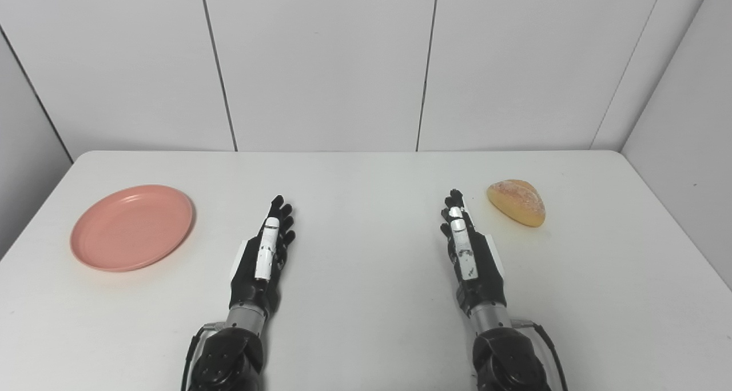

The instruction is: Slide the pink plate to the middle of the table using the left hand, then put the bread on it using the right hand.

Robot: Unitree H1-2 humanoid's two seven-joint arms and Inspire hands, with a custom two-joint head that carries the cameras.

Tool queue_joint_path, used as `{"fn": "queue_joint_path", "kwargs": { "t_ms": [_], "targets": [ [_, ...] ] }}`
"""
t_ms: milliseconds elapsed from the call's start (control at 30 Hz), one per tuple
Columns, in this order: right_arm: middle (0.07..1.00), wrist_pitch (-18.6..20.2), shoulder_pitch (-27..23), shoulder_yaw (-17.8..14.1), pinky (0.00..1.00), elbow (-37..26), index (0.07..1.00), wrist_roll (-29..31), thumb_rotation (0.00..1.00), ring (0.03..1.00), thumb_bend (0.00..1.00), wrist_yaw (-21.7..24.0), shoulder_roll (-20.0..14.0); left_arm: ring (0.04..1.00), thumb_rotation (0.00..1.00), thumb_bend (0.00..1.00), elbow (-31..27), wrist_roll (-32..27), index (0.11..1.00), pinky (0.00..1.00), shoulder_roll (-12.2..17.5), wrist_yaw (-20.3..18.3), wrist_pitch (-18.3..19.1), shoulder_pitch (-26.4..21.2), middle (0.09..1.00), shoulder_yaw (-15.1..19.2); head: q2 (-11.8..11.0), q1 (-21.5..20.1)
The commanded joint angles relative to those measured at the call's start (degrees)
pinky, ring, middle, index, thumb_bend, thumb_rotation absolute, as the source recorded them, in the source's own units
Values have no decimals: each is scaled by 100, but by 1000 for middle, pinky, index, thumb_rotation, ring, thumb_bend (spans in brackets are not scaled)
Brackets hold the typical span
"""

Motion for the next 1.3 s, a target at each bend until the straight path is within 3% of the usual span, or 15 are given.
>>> {"fn": "queue_joint_path", "kwargs": {
  "t_ms": [0, 267, 467, 667, 867, 1033, 1267],
  "targets": [
    [1000, -77, -208, -10, 1000, -156, 1000, 61, 957, 1000, 501, 40, 59, 990, 1000, 386, -69, 56, 964, 1000, -4, 6, -96, -154, 977, -28, -16, 13],
    [1000, -82, -180, -20, 1000, -149, 1000, 35, 977, 1000, 490, 34, -5, 989, 1000, 393, 79, 71, 961, 999, -39, -17, -292, -164, 975, -70, -144, 396],
    [1000, -110, -119, -163, 1000, -103, 1000, 290, 970, 1000, 473, 223, -243, 997, 1000, 395, 381, 73, 962, 1000, -205, -38, -646, -198, 980, -206, -413, 1490],
    [1000, -33, -81, -301, 1000, -48, 1000, 526, 937, 1000, 538, 394, -482, 1000, 1000, 378, 743, 271, 972, 1000, -366, 109, -1036, -291, 990, -318, -609, 2068],
    [1000, -119, -91, -339, 1000, 115, 1000, 673, 934, 1000, 583, 560, -628, 997, 1000, 374, 1039, 523, 964, 1000, -450, 277, -1296, -389, 985, -345, -659, 2241],
    [1000, -195, -105, -376, 1000, 206, 1000, 690, 917, 1000, 553, 577, -647, 1000, 1000, 386, 1143, 511, 966, 1000, -436, 276, -1368, -451, 990, -316, -756, 2246],
    [1000, -227, -138, -377, 1000, 334, 1000, 682, 938, 1000, 590, 637, -675, 1000, 1000, 411, 1204, 627, 971, 1000, -365, 414, -1329, -547, 993, -247, -809, 2275]
  ]
}}
